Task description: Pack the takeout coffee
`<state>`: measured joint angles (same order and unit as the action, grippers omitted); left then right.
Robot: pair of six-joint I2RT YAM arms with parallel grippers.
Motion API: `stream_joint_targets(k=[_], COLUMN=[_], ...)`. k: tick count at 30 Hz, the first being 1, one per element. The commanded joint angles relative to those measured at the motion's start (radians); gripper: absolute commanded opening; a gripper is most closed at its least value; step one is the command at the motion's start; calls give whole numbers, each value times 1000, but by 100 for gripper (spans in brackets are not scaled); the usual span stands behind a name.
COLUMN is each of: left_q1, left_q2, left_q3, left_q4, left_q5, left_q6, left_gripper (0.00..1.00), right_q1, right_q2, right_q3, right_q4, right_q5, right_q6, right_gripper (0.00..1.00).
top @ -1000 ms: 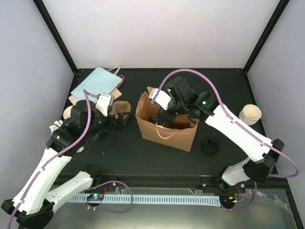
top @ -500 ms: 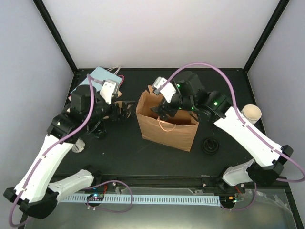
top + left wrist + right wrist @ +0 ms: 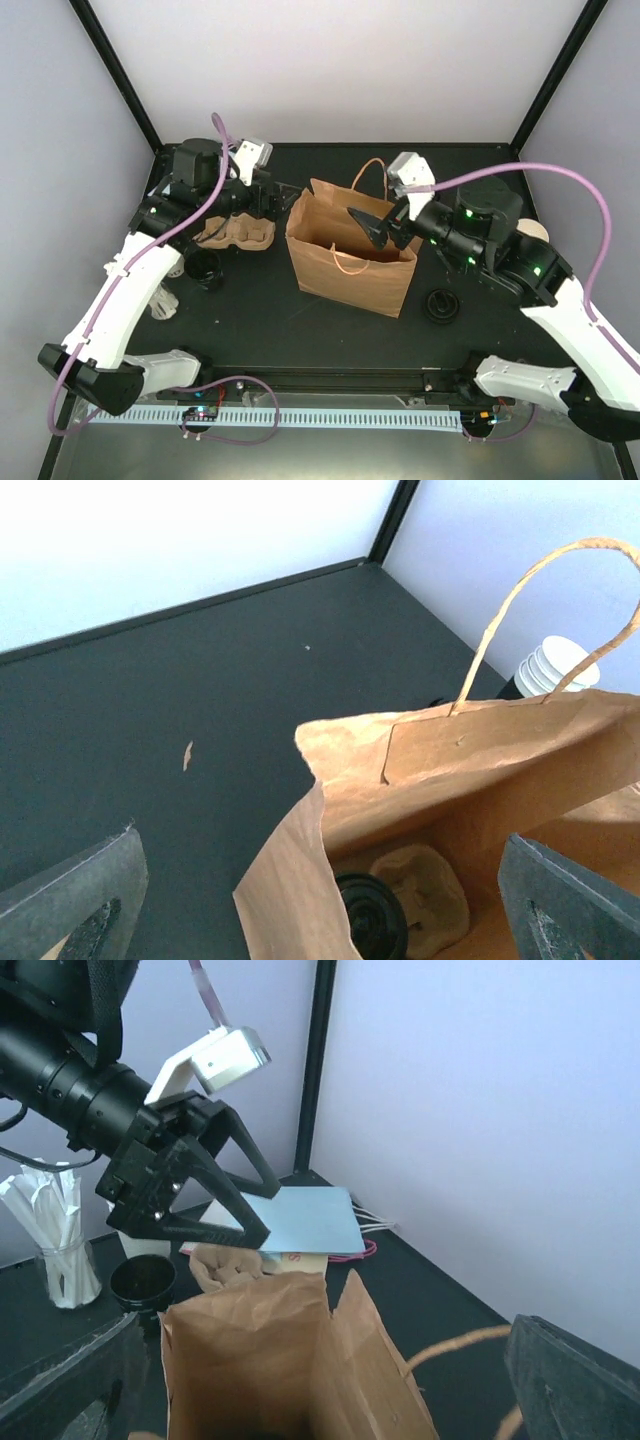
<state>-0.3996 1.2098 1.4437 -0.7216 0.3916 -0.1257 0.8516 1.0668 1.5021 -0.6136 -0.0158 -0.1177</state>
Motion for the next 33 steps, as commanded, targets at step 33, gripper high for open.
stream_joint_targets(k=[33], left_q1=[13], left_q2=[524], left_q3=[458], left_q4=[-169], left_q5=[493], left_q6=[475], left_gripper=[88], right_q1=[2], right_q2=[-228], right_q3=[-181], right_q4=[-347], right_q5=[425], right_q6=[512], right_gripper=[100])
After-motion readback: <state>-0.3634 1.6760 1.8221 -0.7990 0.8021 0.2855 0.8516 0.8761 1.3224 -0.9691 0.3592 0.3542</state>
